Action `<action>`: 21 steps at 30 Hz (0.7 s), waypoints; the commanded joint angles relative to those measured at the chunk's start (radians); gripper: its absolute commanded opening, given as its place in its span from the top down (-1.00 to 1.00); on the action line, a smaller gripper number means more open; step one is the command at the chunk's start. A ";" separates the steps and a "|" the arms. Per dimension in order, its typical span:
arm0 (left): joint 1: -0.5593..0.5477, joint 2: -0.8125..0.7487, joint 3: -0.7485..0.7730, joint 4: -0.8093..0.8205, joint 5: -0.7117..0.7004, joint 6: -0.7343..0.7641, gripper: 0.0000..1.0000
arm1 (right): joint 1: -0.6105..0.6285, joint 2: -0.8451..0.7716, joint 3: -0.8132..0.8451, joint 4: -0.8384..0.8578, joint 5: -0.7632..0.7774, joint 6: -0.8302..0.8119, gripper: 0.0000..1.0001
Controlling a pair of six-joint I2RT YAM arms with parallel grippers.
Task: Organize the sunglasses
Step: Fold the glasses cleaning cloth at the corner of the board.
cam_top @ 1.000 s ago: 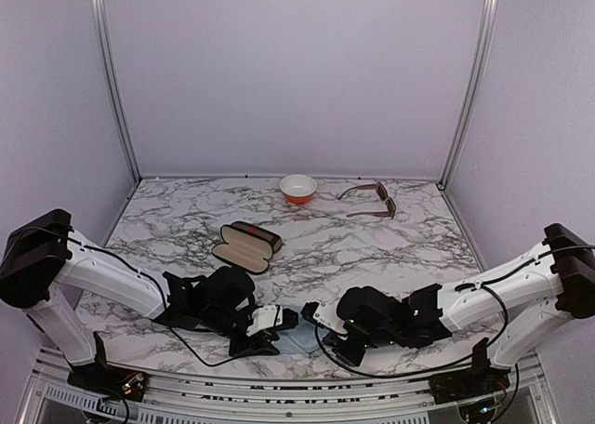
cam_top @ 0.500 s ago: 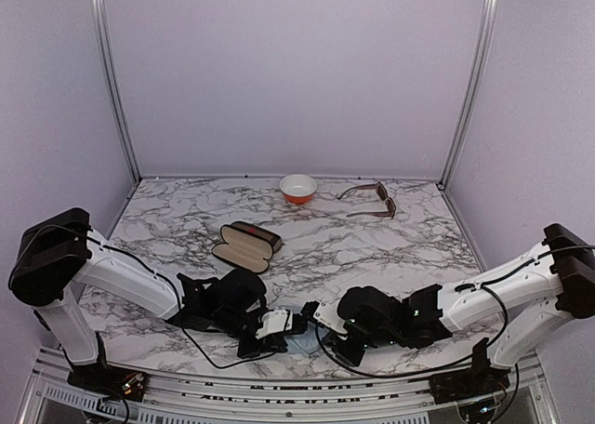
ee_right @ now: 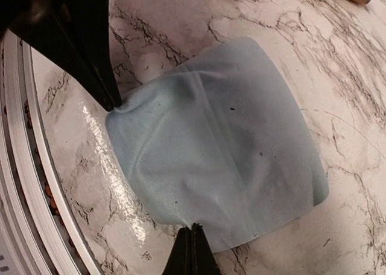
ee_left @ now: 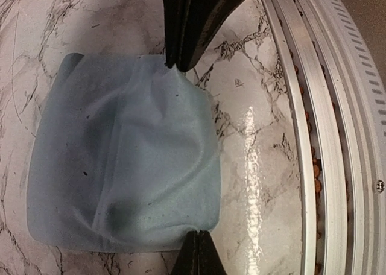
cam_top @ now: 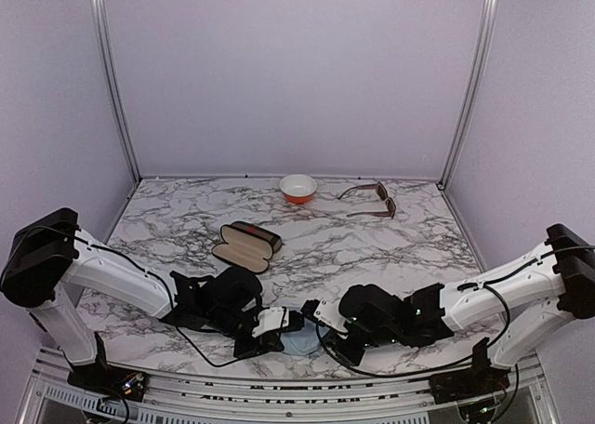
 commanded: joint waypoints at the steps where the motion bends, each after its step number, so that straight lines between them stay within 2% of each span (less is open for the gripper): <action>1: -0.002 -0.075 -0.009 -0.023 0.030 -0.068 1.00 | -0.001 -0.014 0.013 -0.017 -0.059 0.009 1.00; 11: 0.002 -0.072 0.012 -0.034 -0.013 -0.108 1.00 | 0.002 -0.017 0.021 -0.026 -0.035 0.015 1.00; 21: 0.025 -0.071 0.031 -0.006 -0.066 -0.204 1.00 | -0.001 0.006 0.047 -0.049 0.070 0.021 1.00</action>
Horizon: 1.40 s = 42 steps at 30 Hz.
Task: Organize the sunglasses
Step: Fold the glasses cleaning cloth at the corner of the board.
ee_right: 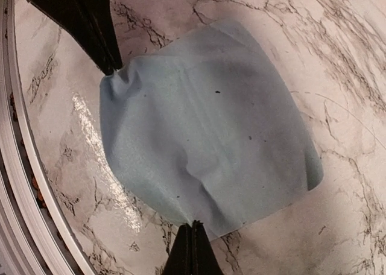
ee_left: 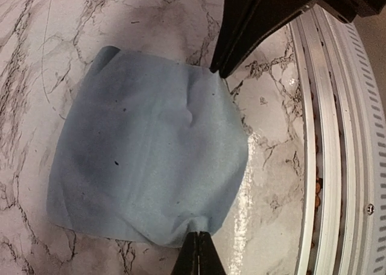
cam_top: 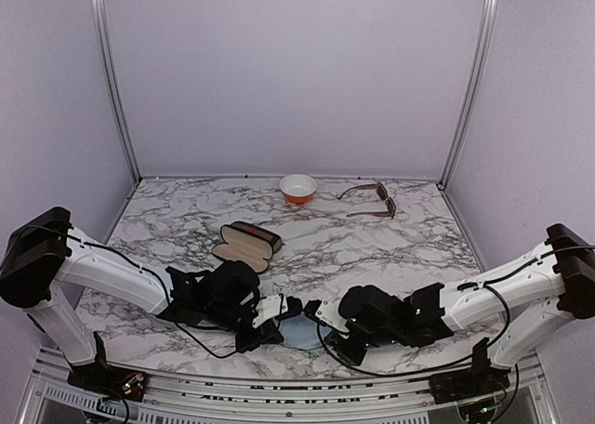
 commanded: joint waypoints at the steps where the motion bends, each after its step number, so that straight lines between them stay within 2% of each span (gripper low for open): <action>1: 0.011 -0.022 0.035 0.021 -0.035 -0.067 1.00 | -0.003 0.016 0.047 -0.014 0.054 0.004 1.00; 14: 0.036 0.007 0.074 0.008 -0.094 -0.127 1.00 | -0.039 0.035 0.076 -0.030 0.082 -0.002 1.00; 30: 0.053 0.047 0.145 -0.129 -0.188 -0.095 1.00 | -0.072 0.071 0.129 -0.071 0.112 -0.047 1.00; 42: 0.071 0.083 0.165 -0.131 -0.212 -0.098 1.00 | -0.093 0.115 0.160 -0.086 0.129 -0.081 1.00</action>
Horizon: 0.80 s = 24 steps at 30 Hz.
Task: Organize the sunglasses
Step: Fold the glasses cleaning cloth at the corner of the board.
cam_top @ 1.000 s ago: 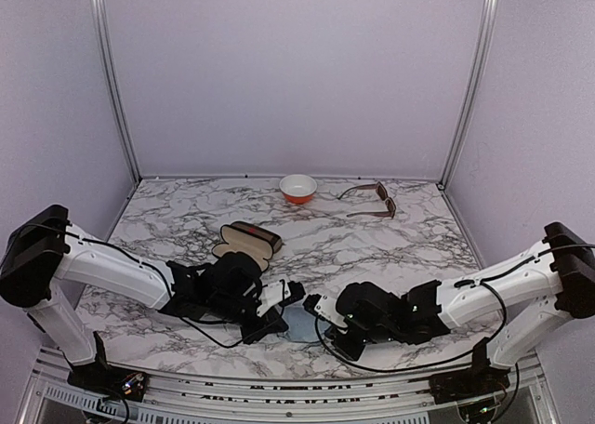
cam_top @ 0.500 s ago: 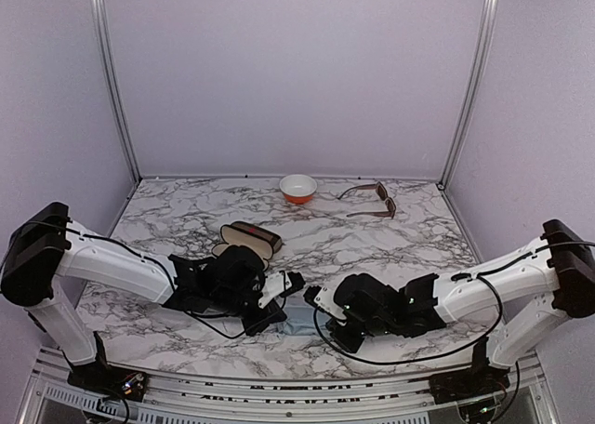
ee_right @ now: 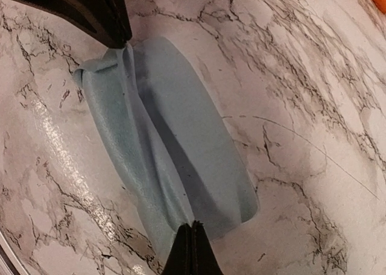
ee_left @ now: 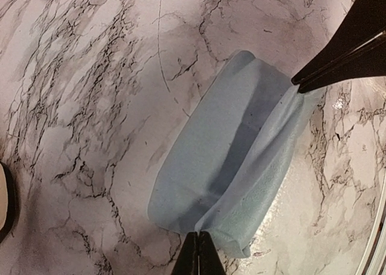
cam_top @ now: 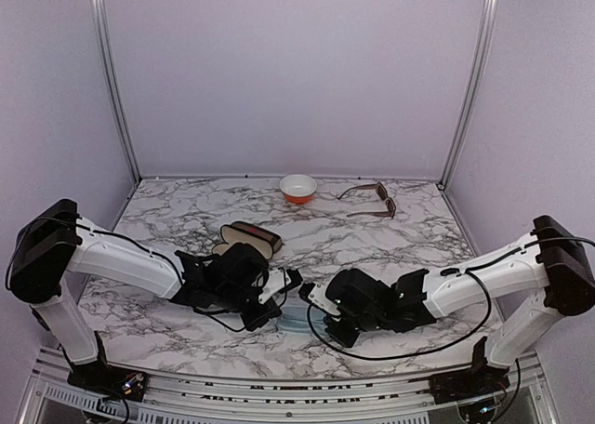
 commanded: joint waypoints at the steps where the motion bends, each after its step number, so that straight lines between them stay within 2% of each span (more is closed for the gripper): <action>1: 0.003 0.027 0.033 -0.022 -0.016 0.006 1.00 | -0.012 0.011 0.037 -0.019 0.023 -0.014 1.00; 24: 0.003 0.055 0.058 -0.038 -0.053 0.006 1.00 | -0.020 0.058 0.056 -0.011 0.058 -0.033 0.99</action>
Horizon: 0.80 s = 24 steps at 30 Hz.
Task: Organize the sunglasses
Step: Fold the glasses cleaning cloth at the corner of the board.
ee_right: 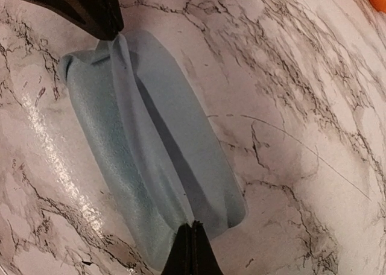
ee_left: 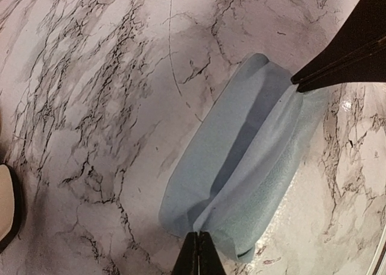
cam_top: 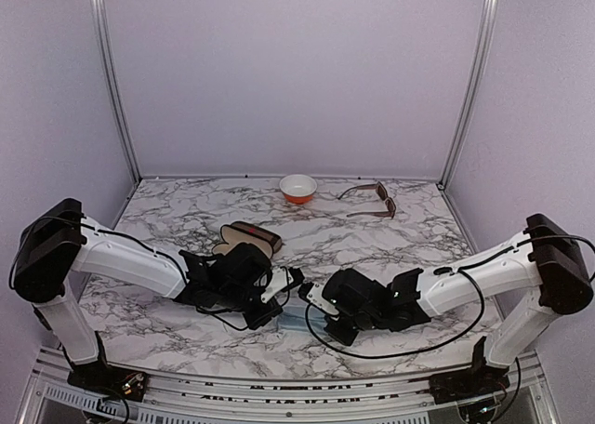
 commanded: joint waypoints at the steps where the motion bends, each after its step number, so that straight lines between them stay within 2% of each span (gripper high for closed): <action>1: 0.003 0.029 0.032 -0.030 -0.011 0.005 1.00 | -0.012 0.021 0.039 -0.001 0.018 -0.009 0.98; 5: 0.003 0.032 0.033 -0.033 -0.003 0.002 1.00 | -0.012 0.029 0.040 0.000 0.023 -0.004 0.91; 13: 0.003 0.036 0.038 -0.036 -0.013 -0.004 1.00 | -0.018 0.039 0.054 0.004 0.047 0.002 0.55; 24: 0.004 0.034 0.049 -0.040 -0.042 -0.026 0.65 | -0.047 0.008 0.057 -0.011 0.155 0.051 0.34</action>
